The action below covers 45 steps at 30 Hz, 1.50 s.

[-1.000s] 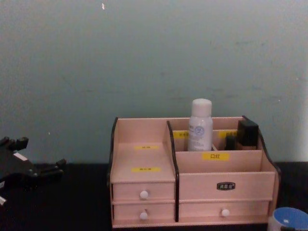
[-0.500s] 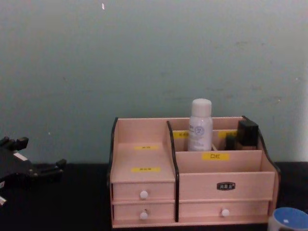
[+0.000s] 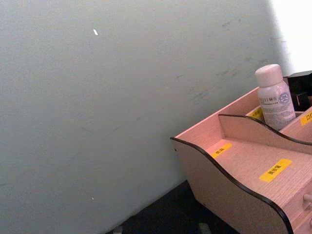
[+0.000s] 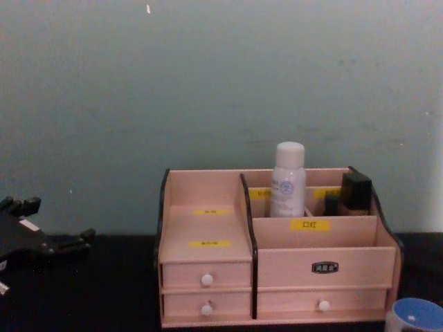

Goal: Pick up the facial cleanser and watermelon frost from the table and place them into the tiered storage box.

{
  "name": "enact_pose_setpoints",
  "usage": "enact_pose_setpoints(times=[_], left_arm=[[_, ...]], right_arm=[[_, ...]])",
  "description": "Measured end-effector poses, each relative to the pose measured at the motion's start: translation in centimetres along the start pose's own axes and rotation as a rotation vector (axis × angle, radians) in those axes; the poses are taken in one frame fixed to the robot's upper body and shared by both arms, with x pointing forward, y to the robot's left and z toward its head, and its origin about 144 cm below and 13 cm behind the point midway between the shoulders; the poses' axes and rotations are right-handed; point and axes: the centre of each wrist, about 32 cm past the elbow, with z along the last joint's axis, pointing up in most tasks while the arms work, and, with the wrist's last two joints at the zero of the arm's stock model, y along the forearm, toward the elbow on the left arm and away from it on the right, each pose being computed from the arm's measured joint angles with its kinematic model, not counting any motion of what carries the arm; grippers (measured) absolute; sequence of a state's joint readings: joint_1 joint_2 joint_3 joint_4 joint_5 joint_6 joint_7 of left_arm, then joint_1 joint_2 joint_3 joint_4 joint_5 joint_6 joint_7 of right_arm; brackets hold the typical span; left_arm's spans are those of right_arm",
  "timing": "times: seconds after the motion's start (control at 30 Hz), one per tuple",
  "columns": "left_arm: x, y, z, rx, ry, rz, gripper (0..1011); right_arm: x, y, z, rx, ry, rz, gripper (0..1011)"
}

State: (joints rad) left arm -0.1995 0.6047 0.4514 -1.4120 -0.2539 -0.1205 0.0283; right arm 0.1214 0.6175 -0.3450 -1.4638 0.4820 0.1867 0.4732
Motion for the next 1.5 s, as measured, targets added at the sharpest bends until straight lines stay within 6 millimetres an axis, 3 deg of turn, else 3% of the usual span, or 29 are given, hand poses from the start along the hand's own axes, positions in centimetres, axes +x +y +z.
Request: enact_pose_setpoints(times=[0.23, 0.6, 1.5], left_arm=[[0.00, 0.00, 0.00, 0.000, 0.000, 0.000, 1001], [0.00, 0.00, 0.00, 0.000, 0.000, 0.000, 1001], [0.00, 0.00, 0.00, 0.000, 0.000, 0.000, 1001]], right_arm=[[0.00, 0.00, 0.00, 0.000, 0.000, 0.000, 978], [0.00, 0.00, 0.01, 0.001, 0.001, 0.001, 721], [0.00, 0.00, 0.00, 0.000, 0.001, 0.000, 712]])
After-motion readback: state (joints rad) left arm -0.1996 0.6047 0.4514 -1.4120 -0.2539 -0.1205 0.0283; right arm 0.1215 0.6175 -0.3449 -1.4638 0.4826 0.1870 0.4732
